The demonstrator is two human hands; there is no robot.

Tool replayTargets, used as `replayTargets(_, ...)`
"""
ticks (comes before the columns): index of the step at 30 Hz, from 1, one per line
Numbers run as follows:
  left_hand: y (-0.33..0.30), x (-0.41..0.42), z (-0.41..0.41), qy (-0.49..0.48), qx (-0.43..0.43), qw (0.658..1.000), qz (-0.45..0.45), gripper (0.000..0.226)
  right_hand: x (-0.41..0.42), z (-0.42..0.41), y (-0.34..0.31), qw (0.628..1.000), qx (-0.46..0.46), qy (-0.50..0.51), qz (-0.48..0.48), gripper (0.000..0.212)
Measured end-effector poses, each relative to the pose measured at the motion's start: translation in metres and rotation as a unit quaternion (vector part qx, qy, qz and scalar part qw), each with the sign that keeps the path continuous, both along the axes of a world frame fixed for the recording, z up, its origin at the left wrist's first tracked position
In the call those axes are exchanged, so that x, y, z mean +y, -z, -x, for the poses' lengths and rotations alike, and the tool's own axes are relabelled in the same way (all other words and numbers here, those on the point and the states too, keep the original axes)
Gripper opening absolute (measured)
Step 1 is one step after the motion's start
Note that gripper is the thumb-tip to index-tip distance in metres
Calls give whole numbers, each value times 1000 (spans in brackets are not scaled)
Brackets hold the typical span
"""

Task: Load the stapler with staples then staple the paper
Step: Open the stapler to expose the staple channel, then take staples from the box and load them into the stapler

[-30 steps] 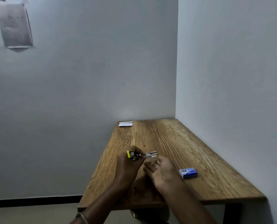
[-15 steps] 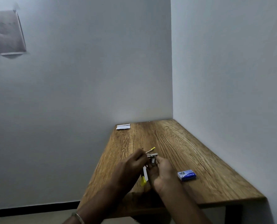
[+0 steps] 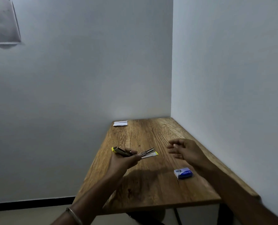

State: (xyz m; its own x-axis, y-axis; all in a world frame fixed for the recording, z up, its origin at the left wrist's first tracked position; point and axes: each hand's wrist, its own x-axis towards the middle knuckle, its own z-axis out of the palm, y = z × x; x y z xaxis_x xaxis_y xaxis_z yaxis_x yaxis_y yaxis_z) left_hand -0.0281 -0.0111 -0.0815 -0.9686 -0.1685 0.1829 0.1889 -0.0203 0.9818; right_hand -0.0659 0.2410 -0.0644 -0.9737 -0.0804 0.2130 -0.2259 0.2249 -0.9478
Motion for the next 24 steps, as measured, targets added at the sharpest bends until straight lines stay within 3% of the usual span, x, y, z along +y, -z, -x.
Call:
replayTargets(3, 3, 1, 4, 19, -45, 999, -10, 29, 28, 21, 5, 963, 85, -3, -257, 40)
replayTargets(5, 5, 1, 7, 21, -61, 998, 7, 33, 40, 29, 17, 942, 67, -26, -327, 54)
replayTargets(9, 9, -2, 12, 23, -63, 997, 40, 42, 51, 33, 39, 941, 33, -49, -332, 59)
replayTargets(16, 9, -3, 12, 28, -69, 997, 15, 41, 53, 42, 34, 925, 25, -86, -369, 55)
replayTargets(20, 10, -5, 12, 24, -72, 997, 17, 46, 30, 33, 16, 933, 137, -15, -333, 50)
replayTargets(24, 10, -5, 12, 28, -76, 996, 28, 44, -21, 17, 2, 916, 196, -92, -337, 45)
